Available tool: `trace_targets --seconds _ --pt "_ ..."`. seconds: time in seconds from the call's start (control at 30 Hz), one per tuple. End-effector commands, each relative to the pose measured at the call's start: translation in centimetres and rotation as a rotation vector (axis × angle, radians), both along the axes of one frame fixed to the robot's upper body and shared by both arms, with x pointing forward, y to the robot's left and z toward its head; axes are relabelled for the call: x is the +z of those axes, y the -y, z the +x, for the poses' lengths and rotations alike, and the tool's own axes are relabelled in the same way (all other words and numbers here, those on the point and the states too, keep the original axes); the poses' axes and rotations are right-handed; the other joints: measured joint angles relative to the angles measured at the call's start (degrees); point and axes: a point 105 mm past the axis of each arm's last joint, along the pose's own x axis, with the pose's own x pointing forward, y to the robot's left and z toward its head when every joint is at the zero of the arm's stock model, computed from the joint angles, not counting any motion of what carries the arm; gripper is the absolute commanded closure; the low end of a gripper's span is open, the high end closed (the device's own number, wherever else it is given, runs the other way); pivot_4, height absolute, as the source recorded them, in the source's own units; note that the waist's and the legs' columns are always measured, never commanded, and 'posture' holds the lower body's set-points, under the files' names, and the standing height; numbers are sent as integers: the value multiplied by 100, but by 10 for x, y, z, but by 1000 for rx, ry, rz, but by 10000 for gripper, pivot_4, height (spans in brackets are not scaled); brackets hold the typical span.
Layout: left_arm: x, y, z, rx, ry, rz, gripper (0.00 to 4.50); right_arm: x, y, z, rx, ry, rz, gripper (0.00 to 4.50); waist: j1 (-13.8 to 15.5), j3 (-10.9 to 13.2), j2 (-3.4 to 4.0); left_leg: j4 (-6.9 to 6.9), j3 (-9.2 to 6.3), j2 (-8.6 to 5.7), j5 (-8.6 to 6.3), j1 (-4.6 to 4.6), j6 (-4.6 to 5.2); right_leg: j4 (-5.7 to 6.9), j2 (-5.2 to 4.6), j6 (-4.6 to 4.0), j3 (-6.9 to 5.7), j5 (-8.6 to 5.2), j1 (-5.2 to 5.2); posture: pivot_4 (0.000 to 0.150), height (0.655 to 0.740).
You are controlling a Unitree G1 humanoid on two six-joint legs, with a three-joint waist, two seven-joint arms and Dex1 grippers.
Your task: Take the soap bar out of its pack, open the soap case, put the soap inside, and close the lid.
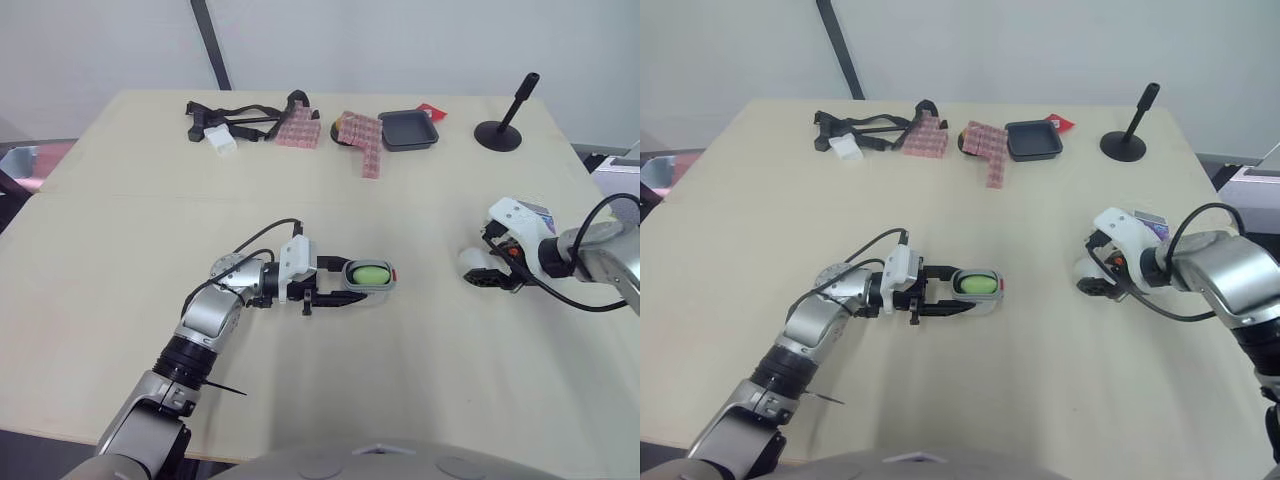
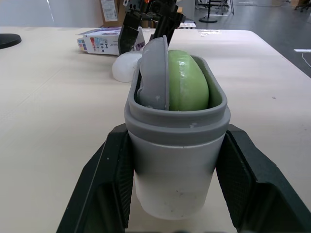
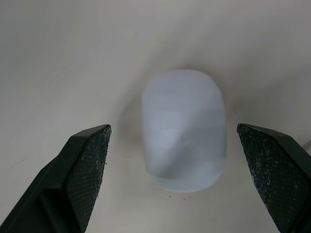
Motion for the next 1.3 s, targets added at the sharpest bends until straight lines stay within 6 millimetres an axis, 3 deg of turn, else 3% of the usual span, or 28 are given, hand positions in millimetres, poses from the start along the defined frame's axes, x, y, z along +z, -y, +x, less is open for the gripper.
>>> trace_targets --seconds 0.03,0.17,0.43,0.63,1.07,1.3 --pt "12 2 -3 -15 42 -24 26255 9 2 3 -4 41 -5 466 -4 0 0 0 0 0 0 0 0 0 0 0 0 0 0 1500 7400" --pt "12 2 -2 -16 41 -22 26255 8 1 5 -7 48 3 466 -6 0 0 0 0 0 0 0 0 0 0 0 0 0 0 1500 7400" --pt "11 2 -2 -12 37 -19 26255 6 3 5 -5 49 -17 25327 -6 0 0 0 0 0 0 0 0 0 0 0 0 0 0 1500 7400" --pt "10 2 -2 -12 34 -20 26255 15 -3 6 50 75 -14 25516 -8 0 0 0 0 0 0 0 0 0 0 0 0 0 0 1500 7400" --pt "10 6 -1 -28 39 -30 26255 90 -89 -25 684 160 130 25516 -39 1 0 1 1 4 -1 2 2 5 2 -1 0 0 0 1500 7400" --pt "8 8 0 -33 46 -28 26255 99 -114 -29 853 153 62 25516 -29 1 -1 5 2 5 0 0 3 12 1 -1 0 -1 -6 1500 7400"
